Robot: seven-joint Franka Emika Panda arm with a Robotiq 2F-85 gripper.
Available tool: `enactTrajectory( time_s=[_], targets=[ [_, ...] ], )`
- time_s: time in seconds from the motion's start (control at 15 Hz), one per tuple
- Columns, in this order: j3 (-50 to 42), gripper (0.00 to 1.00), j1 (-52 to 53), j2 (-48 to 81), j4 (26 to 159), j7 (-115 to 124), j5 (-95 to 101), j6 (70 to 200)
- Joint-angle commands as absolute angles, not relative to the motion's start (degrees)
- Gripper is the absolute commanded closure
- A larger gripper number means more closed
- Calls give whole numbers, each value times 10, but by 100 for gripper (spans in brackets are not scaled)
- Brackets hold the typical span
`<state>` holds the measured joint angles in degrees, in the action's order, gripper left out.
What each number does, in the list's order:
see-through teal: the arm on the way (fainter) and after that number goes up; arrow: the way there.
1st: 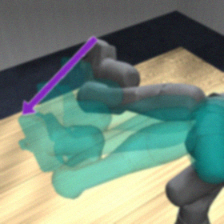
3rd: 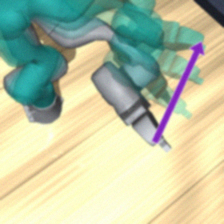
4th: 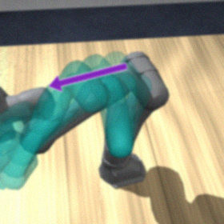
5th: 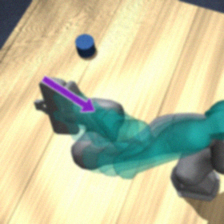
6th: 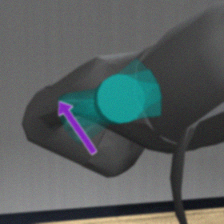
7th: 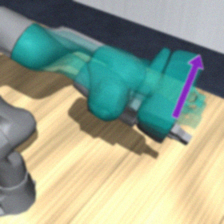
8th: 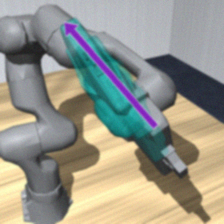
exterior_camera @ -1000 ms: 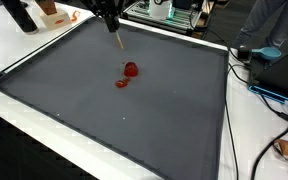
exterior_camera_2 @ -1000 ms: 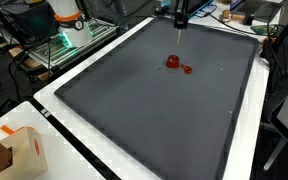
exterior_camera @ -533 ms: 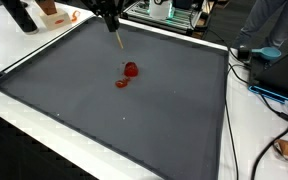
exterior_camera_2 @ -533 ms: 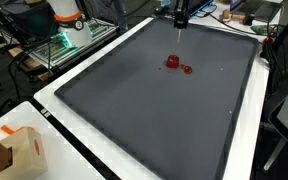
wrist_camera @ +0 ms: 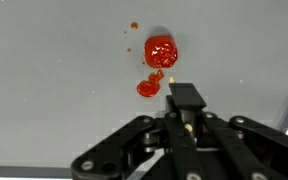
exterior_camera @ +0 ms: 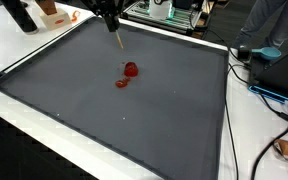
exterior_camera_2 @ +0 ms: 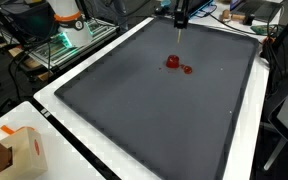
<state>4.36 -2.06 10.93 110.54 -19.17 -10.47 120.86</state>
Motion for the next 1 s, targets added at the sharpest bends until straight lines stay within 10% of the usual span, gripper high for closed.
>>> enactTrajectory(
  time_s=[0.0,0.93],
  targets=[
    [39,97,-16,109,1104,-192,-105,1207],
    [33,97,-112,197,1044,-549,-358,1054]
  ],
)
